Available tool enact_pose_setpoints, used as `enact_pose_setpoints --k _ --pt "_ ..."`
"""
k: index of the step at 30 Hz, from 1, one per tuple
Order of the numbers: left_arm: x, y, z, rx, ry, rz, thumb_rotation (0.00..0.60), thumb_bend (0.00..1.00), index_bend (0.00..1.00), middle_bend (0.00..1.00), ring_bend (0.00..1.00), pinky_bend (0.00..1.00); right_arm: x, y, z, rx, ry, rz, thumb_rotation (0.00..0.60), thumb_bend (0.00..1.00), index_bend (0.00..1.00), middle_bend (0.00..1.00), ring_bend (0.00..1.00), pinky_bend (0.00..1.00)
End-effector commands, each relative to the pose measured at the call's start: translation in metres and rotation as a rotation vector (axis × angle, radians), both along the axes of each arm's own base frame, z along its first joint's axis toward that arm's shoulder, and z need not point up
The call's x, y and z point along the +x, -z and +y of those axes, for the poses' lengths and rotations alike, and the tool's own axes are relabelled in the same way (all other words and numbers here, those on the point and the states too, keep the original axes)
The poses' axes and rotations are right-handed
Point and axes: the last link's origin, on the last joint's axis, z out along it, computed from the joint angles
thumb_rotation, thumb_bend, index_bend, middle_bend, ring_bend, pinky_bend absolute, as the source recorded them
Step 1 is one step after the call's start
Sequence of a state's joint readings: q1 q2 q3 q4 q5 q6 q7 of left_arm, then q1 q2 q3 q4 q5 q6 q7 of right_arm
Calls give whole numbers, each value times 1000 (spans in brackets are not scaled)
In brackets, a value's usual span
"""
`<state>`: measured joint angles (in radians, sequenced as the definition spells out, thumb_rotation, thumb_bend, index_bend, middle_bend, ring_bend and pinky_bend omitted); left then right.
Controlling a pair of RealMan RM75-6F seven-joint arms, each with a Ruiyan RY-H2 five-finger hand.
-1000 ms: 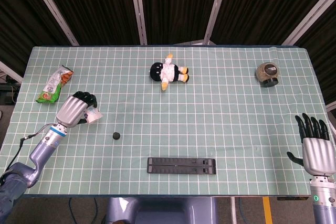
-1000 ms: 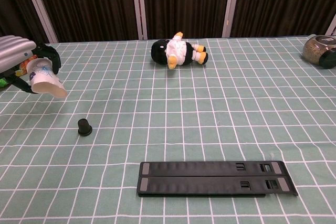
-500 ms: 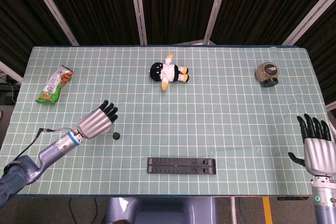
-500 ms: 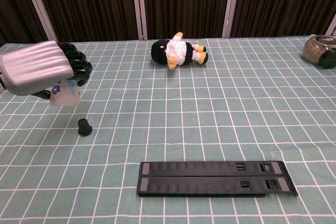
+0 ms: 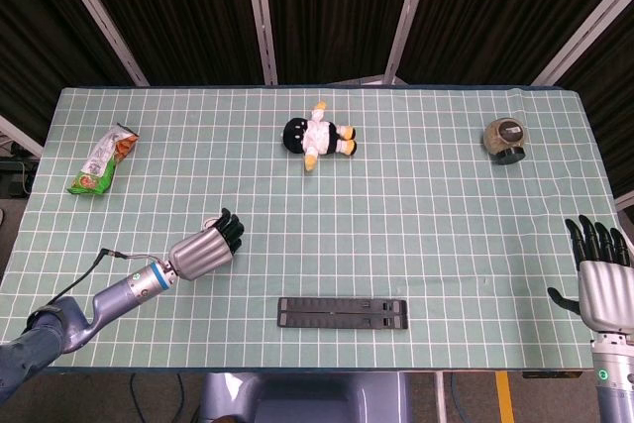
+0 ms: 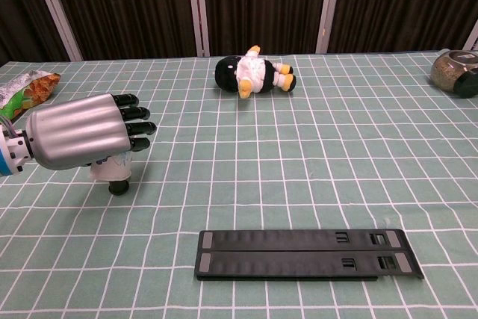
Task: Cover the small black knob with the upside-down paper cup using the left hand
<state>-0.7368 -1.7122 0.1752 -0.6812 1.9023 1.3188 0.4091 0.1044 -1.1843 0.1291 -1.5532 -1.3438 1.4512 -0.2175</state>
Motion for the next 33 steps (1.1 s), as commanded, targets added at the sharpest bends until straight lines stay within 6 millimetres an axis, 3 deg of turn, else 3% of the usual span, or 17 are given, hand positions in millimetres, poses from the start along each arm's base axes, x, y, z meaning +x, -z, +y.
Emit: enact_pose_setpoints --k 1,3,7,11,17,24,28,33 --pt "-1 0 -1 -2 3 2 600 263 443 271 231 277 0 0 0 0 1 -1 600 0 0 0 0 0" --pt "-3 -1 -2 -7 3 0 600 263 393 222 194 243 0 0 0 -1 2 0 600 0 0 0 0 0" --pt "-7 -5 -3 -20 -7 3 600 219 158 27 46 153 0 0 0 0 1 0 600 0 0 0 0 0" --pt "-13 -12 -6 -34 -25 -10 600 149 16 0 0 120 0 0 0 0 0 1 600 0 0 0 0 0" --pt "-20 -25 -10 -49 -68 -58 600 101 0 0 0 95 0 0 1 1 0 1 600 0 0 0 0 0" --pt "-30 -83 -18 28 -288 -390 600 94 0 0 0 25 5 1 2 6 -16 -6 600 0 0 0 0 0" --pt "-40 -119 -44 103 -617 -685 600 92 0 0 0 0 9 -1 5 3 -36 -21 600 0 0 0 0 0" --pt "-43 -150 -85 235 -793 -815 600 90 0 0 0 0 14 -4 8 2 -59 -37 600 0 0 0 0 0"
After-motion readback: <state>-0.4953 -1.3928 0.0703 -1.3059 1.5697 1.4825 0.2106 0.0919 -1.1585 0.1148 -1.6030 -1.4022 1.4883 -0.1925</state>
